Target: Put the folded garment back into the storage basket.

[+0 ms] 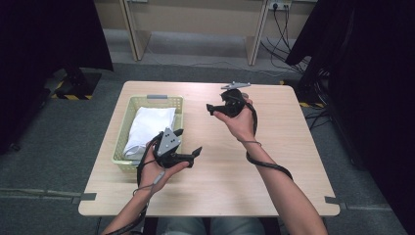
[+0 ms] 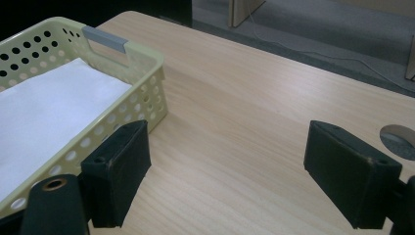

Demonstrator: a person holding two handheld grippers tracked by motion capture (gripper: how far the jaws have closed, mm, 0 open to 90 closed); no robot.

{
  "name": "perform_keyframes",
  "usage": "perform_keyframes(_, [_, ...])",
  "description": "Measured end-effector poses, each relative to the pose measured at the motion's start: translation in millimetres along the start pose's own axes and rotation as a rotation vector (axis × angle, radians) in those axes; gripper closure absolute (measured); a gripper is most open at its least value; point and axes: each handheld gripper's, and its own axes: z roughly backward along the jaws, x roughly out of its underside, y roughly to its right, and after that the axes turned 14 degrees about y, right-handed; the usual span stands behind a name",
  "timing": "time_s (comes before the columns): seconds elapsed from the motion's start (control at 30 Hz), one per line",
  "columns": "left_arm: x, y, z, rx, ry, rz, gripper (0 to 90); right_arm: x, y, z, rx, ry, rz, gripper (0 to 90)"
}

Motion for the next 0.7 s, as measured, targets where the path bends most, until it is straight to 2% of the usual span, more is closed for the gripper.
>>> perform_keyframes(0.4, [2.4,7.8,-5.7,0.025,0.005,-0.013,12.8,11.7,11.5,8.1,0.017,-0.006,-0.012,17.5])
perform_keyframes(0.7, [4.4,13.4,-9.9,0.045,0.011,-0.014,12.8,17.9,17.0,14.4,0.026,-0.009,-0.001,17.4])
